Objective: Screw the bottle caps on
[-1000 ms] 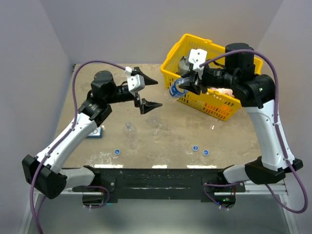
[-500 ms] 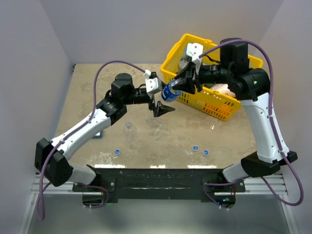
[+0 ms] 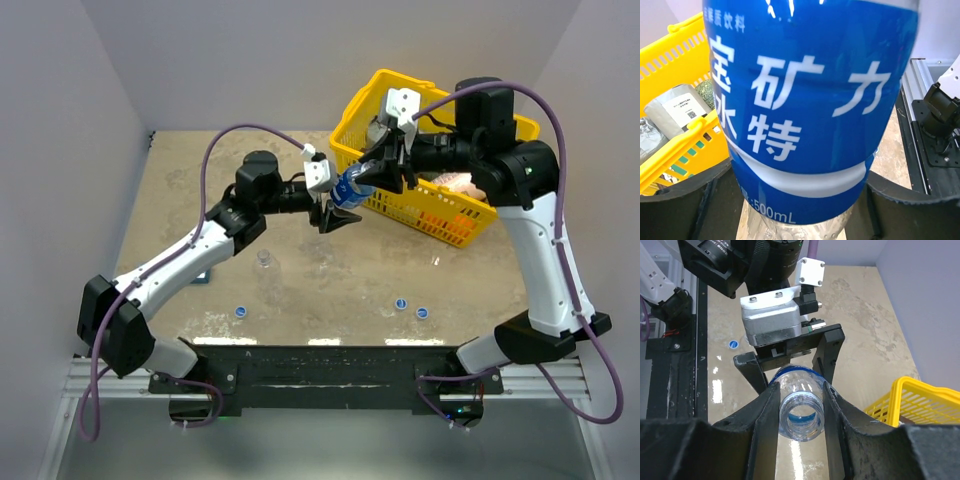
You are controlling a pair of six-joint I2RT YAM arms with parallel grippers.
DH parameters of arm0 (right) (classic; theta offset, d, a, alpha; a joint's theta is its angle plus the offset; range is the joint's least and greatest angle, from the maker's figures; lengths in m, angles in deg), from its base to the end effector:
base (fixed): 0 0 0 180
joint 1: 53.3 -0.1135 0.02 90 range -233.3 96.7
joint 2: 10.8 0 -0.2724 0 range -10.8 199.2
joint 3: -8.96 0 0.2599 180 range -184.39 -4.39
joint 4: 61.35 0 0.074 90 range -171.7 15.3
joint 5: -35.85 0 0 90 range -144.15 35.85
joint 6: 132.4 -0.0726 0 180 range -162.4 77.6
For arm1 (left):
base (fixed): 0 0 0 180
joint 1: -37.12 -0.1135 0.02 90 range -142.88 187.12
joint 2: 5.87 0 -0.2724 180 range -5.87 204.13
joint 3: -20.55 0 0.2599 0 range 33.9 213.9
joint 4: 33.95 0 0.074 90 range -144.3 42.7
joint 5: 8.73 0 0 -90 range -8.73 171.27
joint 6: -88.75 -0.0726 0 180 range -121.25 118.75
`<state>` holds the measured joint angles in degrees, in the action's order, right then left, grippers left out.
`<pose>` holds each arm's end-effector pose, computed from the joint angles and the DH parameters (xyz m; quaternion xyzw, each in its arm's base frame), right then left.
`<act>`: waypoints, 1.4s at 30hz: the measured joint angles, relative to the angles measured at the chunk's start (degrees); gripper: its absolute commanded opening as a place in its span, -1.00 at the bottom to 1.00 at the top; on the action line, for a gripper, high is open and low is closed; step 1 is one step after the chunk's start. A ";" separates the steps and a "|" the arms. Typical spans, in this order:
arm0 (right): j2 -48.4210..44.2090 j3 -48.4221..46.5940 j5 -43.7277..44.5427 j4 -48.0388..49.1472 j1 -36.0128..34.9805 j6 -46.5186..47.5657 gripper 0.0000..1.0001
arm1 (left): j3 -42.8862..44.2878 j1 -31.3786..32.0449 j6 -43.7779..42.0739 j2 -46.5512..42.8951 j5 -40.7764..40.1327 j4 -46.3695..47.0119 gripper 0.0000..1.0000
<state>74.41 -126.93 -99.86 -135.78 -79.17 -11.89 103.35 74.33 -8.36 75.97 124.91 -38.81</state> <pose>0.2257 0.1672 0.5358 -0.5516 0.5799 0.3046 0.5163 0.2623 -0.2621 0.3789 0.4909 0.5326 -0.4269 0.5415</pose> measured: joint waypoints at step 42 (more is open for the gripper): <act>-12.57 71.60 27.91 1.55 -2.10 56.70 0.10 | -6.80 -1.79 10.54 -12.55 -14.12 8.98 -1.00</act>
<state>61.84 -55.33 -71.95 -134.23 -81.27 44.80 96.56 72.54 2.17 63.43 110.79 -29.83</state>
